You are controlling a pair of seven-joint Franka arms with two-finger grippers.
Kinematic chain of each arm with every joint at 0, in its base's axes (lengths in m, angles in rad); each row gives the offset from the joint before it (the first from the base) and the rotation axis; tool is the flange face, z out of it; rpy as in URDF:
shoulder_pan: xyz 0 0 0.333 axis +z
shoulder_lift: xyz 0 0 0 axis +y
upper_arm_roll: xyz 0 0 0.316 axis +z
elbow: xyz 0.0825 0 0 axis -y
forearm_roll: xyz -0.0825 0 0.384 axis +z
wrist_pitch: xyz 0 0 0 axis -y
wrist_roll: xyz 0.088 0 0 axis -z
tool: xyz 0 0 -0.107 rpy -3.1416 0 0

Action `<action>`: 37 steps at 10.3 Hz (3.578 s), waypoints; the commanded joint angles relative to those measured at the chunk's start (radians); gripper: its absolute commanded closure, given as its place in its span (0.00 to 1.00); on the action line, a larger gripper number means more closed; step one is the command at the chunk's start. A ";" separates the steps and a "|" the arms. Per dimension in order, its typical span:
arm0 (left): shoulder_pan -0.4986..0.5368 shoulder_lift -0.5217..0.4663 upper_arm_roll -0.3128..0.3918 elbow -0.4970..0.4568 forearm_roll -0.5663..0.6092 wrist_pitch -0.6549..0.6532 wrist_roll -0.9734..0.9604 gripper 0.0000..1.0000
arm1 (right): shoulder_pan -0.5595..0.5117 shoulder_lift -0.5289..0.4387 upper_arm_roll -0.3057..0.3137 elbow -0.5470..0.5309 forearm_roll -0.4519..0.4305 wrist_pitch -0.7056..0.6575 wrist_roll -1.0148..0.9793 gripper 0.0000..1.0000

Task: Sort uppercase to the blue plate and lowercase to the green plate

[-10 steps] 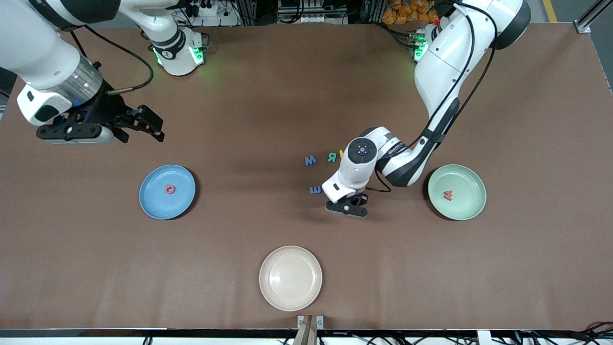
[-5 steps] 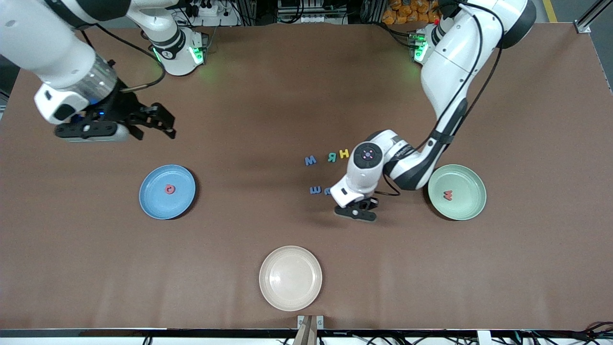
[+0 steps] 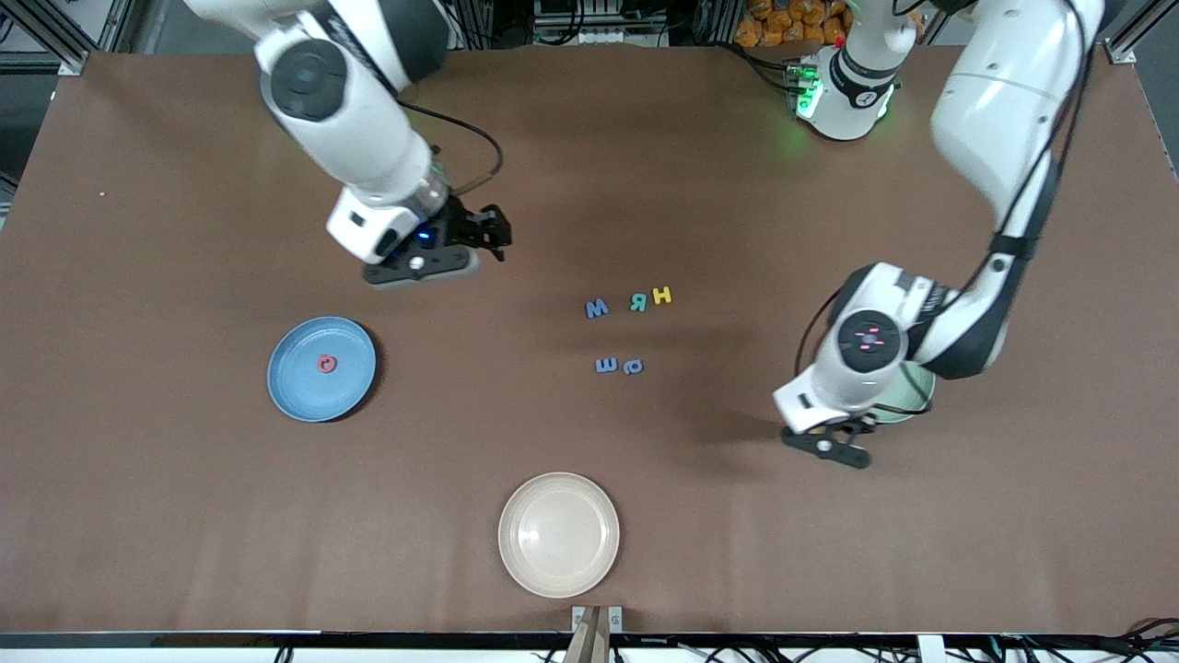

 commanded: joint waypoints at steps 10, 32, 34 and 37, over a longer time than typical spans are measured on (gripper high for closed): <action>0.202 -0.124 -0.051 -0.289 -0.040 0.057 -0.002 0.32 | 0.217 0.344 0.016 -0.047 -0.170 0.412 0.198 0.16; -0.103 -0.120 -0.069 -0.059 -0.241 0.046 -0.010 0.19 | 0.245 0.563 -0.001 -0.001 -0.428 0.585 0.375 0.40; -0.103 -0.095 -0.093 -0.059 -0.232 0.055 0.067 0.19 | 0.245 0.565 -0.001 -0.001 -0.449 0.585 0.375 0.43; -0.100 -0.090 -0.095 -0.058 -0.226 0.069 0.201 0.19 | 0.245 0.566 -0.001 -0.001 -0.471 0.585 0.375 0.45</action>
